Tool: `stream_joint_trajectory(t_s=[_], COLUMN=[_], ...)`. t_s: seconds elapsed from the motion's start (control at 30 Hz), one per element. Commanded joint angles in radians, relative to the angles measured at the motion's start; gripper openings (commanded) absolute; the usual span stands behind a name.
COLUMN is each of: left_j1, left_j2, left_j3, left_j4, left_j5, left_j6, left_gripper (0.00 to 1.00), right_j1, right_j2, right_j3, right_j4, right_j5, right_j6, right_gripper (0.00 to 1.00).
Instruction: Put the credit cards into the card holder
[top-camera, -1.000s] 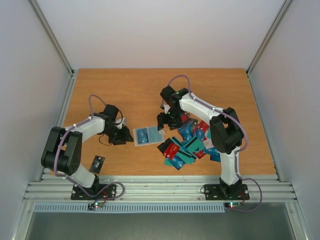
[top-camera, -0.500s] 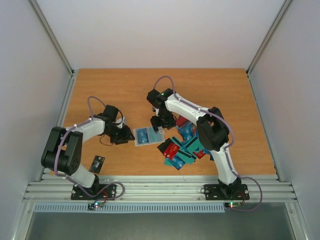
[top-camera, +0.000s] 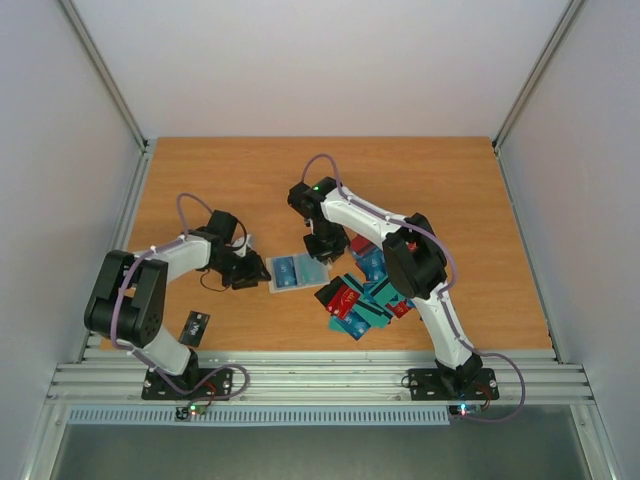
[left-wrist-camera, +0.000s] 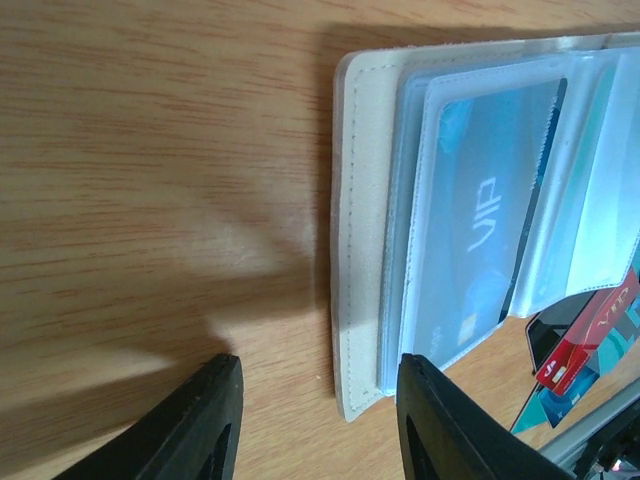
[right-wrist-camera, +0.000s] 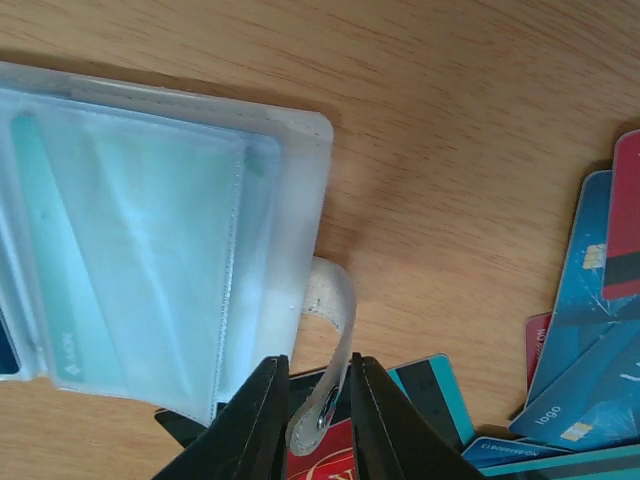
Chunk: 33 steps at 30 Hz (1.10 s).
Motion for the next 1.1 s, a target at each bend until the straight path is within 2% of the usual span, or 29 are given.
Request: stream_joint_trajectory(t_s=[0.0, 0.13, 0.23, 0.47, 0.87, 1.07], left_j1=[-0.004, -0.004, -0.004, -0.004, 0.010, 0.014], left_j2=[0.028, 0.041, 0.049, 0.090, 0.119, 0.063], left_j3=[0.016, 0.031, 0.041, 0.060, 0.036, 0.038], left_j4=[0.021, 0.011, 0.009, 0.020, 0.125, 0.129], left_j5=[0.011, 0.010, 0.012, 0.043, 0.147, 0.163], left_j6=[0.022, 0.033, 0.038, 0.044, -0.004, -0.020], left_gripper=[0.45, 0.44, 0.41, 0.40, 0.41, 0.41], right_j1=[0.007, 0.003, -0.009, -0.020, -0.020, -0.020], right_j2=[-0.006, -0.003, 0.012, 0.059, 0.088, 0.094], right_j3=[0.011, 0.010, 0.002, -0.023, -0.065, -0.056], right_j4=[-0.033, -0.028, -0.016, 0.051, 0.104, 0.111], right_j5=[0.052, 0.051, 0.036, -0.138, -0.277, -0.322], right_j6=[0.001, -0.007, -0.021, -0.059, -0.053, -0.046], right_gripper=[0.16, 0.08, 0.06, 0.03, 0.01, 0.01])
